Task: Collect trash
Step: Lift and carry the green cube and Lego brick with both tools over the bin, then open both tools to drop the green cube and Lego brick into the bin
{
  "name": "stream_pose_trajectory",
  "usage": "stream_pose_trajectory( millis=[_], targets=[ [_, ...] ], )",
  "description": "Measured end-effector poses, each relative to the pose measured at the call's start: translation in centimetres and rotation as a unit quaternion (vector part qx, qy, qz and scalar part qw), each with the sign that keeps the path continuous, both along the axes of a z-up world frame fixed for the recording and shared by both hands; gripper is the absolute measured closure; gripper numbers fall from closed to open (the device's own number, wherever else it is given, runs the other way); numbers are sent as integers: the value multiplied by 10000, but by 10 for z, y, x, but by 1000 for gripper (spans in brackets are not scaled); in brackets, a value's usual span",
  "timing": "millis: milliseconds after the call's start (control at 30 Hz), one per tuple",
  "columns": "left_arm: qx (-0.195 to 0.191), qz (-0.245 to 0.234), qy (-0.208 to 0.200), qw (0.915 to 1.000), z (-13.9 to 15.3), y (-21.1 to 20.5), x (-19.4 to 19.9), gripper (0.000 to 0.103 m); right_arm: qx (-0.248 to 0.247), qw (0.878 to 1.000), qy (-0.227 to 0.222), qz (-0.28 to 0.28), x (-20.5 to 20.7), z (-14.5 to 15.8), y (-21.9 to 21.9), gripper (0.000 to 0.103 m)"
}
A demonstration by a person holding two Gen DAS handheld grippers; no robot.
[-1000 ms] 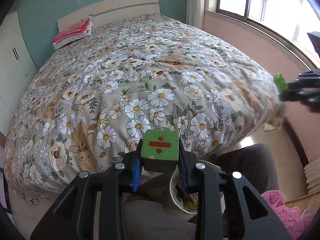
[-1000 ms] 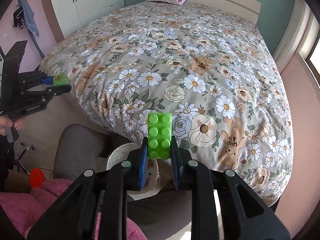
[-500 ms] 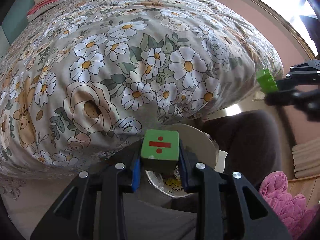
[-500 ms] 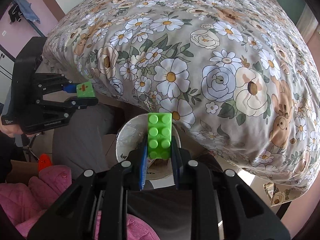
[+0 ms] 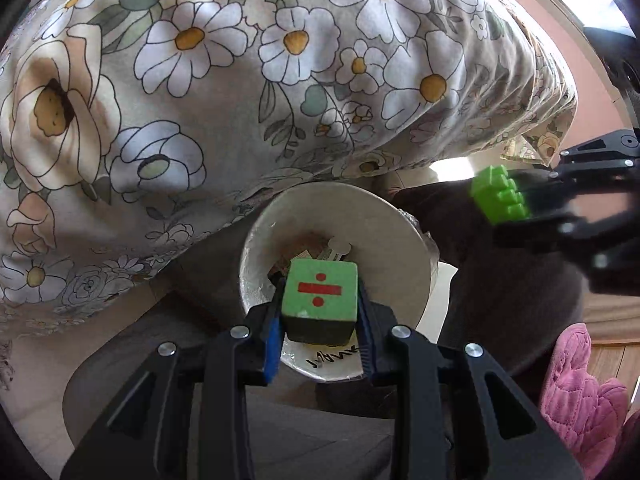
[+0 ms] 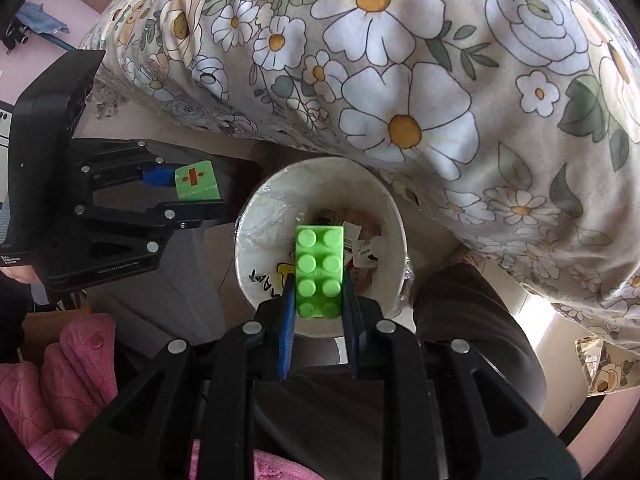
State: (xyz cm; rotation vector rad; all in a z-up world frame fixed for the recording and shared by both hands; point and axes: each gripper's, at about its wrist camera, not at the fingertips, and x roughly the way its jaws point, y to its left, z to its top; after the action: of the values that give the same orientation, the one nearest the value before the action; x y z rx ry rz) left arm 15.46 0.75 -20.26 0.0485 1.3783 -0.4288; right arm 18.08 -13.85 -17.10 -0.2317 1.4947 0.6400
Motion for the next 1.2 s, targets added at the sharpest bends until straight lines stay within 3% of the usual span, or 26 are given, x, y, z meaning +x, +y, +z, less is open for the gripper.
stream_pose_trajectory(
  millis=[467, 733, 1200],
  targets=[
    [-310, 304, 771, 9961, -82, -6, 12, 70, -265, 9975, 600, -262, 0, -93, 5, 80],
    [-424, 633, 1315, 9884, -128, -7, 14, 70, -483, 9933, 965, -424, 5, -145, 8, 80],
    [-213, 650, 1688, 9833, -170, -15, 22, 70, -882, 9883, 1165, -438, -1, -199, 18, 80]
  ],
)
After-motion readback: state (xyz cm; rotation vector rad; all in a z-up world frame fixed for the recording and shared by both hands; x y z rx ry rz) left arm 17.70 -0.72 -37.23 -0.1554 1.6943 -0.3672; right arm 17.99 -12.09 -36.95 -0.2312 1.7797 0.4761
